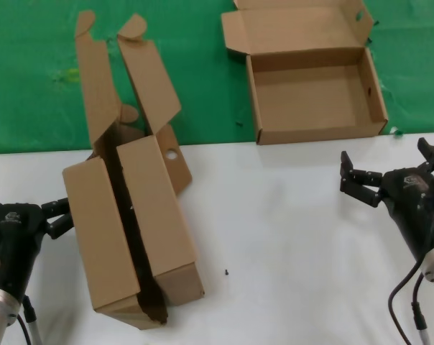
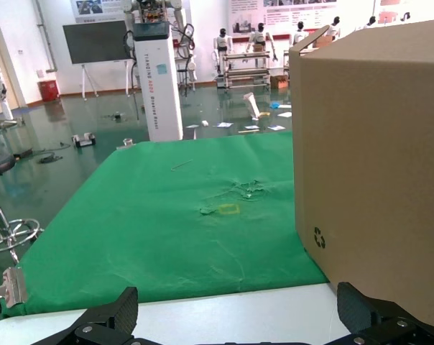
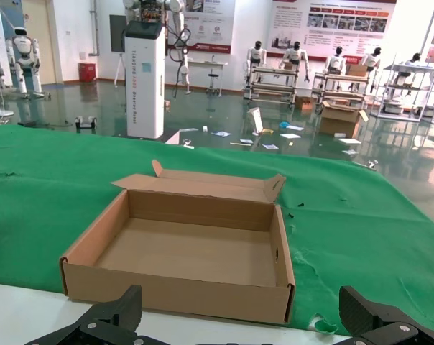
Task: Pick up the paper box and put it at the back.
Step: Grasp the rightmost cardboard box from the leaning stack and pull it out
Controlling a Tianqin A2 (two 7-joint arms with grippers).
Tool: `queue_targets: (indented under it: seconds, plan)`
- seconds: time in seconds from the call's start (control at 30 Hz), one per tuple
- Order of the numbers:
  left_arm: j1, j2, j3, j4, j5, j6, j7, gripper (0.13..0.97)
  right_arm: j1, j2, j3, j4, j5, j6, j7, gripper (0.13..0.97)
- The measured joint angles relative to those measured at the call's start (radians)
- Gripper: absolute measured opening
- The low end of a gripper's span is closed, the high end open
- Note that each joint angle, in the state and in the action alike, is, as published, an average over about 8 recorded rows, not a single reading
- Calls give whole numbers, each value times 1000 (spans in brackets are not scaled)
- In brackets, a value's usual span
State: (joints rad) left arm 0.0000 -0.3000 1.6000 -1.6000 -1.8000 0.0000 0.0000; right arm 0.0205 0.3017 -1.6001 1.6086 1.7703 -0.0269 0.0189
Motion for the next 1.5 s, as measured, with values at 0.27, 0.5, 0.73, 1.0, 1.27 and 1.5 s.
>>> queue_targets:
  seconds: [0.27, 0.5, 0.73, 1.0, 1.27, 1.5]
  plan:
    - [0, 0, 0, 0, 0, 0, 0, 966, 0, 0, 0, 0, 0, 0, 0, 966]
    - [0, 0, 0, 0, 0, 0, 0, 966, 0, 0, 0, 0, 0, 0, 0, 966]
    - [0, 0, 0, 0, 0, 0, 0, 966, 0, 0, 0, 0, 0, 0, 0, 966]
    - [0, 0, 0, 0, 0, 0, 0, 966, 0, 0, 0, 0, 0, 0, 0, 966]
    - [0, 0, 0, 0, 0, 0, 0, 966, 0, 0, 0, 0, 0, 0, 0, 966]
    - [0, 0, 0, 0, 0, 0, 0, 966, 0, 0, 0, 0, 0, 0, 0, 966]
